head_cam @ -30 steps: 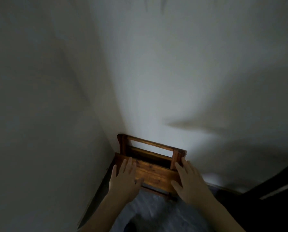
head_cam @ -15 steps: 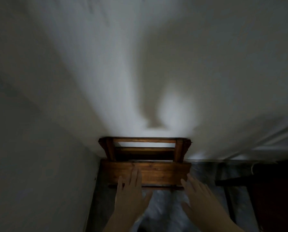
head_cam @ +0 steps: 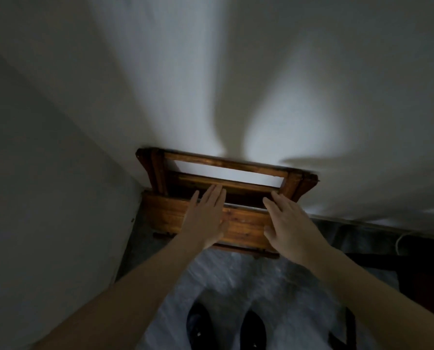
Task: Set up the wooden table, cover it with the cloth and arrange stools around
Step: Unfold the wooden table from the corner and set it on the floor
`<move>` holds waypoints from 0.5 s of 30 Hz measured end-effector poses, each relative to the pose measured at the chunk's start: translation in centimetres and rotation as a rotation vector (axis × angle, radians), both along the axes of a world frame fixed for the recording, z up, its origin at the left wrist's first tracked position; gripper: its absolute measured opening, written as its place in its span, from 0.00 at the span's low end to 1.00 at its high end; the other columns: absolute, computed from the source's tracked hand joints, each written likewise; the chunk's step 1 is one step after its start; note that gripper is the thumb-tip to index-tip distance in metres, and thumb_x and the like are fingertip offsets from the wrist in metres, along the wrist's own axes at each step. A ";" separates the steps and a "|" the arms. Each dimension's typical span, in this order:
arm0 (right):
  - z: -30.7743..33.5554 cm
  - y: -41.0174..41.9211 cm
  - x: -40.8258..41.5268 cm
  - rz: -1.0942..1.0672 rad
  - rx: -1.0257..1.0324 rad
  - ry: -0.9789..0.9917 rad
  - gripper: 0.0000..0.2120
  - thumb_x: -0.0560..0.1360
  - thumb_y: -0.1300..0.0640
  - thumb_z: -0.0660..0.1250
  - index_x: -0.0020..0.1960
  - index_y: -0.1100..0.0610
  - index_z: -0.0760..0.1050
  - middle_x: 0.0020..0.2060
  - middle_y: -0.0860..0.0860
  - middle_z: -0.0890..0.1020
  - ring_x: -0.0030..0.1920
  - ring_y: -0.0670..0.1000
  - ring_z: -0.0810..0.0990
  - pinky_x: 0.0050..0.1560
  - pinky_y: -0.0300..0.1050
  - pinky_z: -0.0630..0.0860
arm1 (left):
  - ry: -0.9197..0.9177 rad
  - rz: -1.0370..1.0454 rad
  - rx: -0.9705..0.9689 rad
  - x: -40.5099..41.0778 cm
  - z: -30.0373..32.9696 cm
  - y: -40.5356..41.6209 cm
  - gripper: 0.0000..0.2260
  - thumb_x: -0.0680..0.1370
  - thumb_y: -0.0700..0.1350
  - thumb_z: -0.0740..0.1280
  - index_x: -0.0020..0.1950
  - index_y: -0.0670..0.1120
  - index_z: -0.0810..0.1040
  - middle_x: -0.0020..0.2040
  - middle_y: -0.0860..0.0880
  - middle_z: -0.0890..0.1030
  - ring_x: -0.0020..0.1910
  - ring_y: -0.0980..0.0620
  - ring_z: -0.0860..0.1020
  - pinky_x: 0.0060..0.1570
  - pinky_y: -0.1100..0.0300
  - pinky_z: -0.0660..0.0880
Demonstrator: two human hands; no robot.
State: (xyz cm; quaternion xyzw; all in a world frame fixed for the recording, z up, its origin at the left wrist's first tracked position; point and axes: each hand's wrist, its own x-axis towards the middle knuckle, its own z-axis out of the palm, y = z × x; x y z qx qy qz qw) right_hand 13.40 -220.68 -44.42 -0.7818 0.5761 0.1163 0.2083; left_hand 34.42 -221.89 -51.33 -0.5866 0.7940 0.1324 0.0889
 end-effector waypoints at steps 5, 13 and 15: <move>-2.2 -2.5 0.4 0.067 -0.024 0.005 0.33 0.78 0.48 0.64 0.77 0.56 0.56 0.76 0.55 0.59 0.77 0.55 0.57 0.77 0.54 0.55 | -0.010 -0.077 -0.083 0.0 -1.7 -3.4 0.32 0.80 0.55 0.58 0.80 0.46 0.49 0.81 0.48 0.47 0.79 0.50 0.45 0.77 0.47 0.48; -4.4 -6.4 1.0 0.061 -0.070 0.037 0.31 0.79 0.50 0.63 0.77 0.58 0.56 0.77 0.58 0.58 0.77 0.57 0.55 0.76 0.55 0.56 | -0.003 -0.076 -0.122 0.3 -2.6 -7.1 0.31 0.80 0.52 0.59 0.80 0.46 0.51 0.80 0.48 0.51 0.79 0.51 0.48 0.77 0.48 0.50; -4.5 -7.1 1.3 0.035 -0.071 0.028 0.32 0.79 0.51 0.63 0.78 0.59 0.54 0.78 0.58 0.56 0.78 0.57 0.53 0.77 0.54 0.55 | -0.018 -0.077 -0.128 0.5 -2.8 -7.5 0.31 0.80 0.52 0.59 0.80 0.46 0.51 0.80 0.48 0.50 0.79 0.51 0.47 0.77 0.47 0.50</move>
